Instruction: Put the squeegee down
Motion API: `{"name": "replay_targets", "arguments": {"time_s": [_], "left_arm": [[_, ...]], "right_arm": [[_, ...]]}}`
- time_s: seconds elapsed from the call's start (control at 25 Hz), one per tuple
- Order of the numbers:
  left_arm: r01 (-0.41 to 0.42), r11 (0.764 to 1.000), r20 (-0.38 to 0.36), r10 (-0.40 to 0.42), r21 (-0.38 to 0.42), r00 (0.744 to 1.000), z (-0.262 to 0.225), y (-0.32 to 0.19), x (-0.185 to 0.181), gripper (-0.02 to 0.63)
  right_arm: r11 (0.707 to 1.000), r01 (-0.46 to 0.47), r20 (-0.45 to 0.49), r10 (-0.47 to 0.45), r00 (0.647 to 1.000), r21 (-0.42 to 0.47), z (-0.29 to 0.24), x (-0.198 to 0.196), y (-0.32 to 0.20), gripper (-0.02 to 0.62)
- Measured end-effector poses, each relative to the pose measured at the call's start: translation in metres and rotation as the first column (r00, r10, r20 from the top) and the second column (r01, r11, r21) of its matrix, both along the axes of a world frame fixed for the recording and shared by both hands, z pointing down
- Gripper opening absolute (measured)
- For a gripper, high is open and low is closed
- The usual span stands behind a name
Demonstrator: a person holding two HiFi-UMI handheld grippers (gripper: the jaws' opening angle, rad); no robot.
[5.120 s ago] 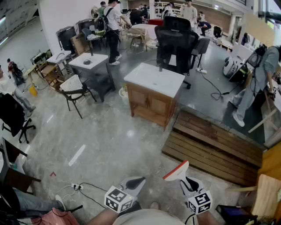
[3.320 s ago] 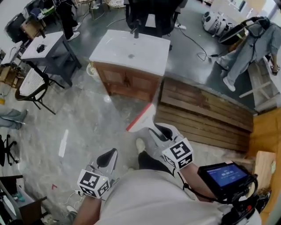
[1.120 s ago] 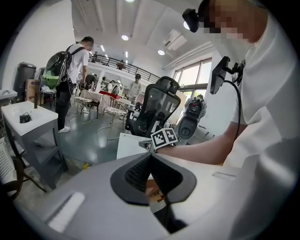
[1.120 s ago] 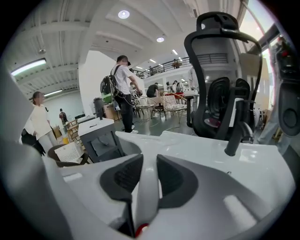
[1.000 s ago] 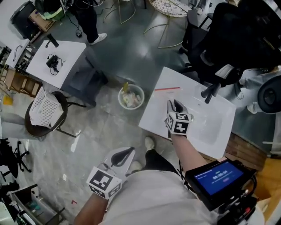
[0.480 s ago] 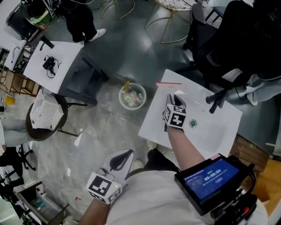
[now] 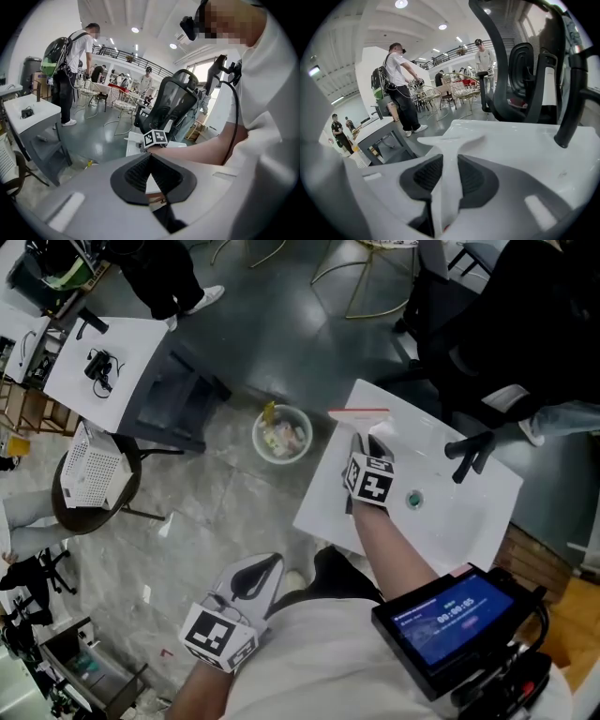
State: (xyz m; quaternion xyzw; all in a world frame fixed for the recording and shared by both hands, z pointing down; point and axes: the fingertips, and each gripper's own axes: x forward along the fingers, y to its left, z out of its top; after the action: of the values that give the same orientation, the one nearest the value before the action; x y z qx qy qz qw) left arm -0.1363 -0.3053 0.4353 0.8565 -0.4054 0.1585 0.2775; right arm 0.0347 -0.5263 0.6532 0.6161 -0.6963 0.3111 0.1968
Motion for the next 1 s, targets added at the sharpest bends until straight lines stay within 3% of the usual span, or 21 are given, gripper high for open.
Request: {"name": "replay_targets", "arguments": {"time_s": [0.56, 1.0], "left_arm": [[-0.01, 1.0, -0.019, 0.01, -0.004, 1.0, 0.0, 0.003, -0.006, 0.008], [-0.012, 1.0, -0.016, 0.012, -0.008, 1.0, 0.005, 0.014, -0.004, 0.008]], "right_arm": [[0.997, 0.068, 0.021, -0.069, 0.997, 0.026, -0.001, -0.008, 0.006, 0.193], [0.998, 0.052, 0.049, -0.053, 0.997, 0.017, 0.002, -0.005, 0.01, 0.198]]}}
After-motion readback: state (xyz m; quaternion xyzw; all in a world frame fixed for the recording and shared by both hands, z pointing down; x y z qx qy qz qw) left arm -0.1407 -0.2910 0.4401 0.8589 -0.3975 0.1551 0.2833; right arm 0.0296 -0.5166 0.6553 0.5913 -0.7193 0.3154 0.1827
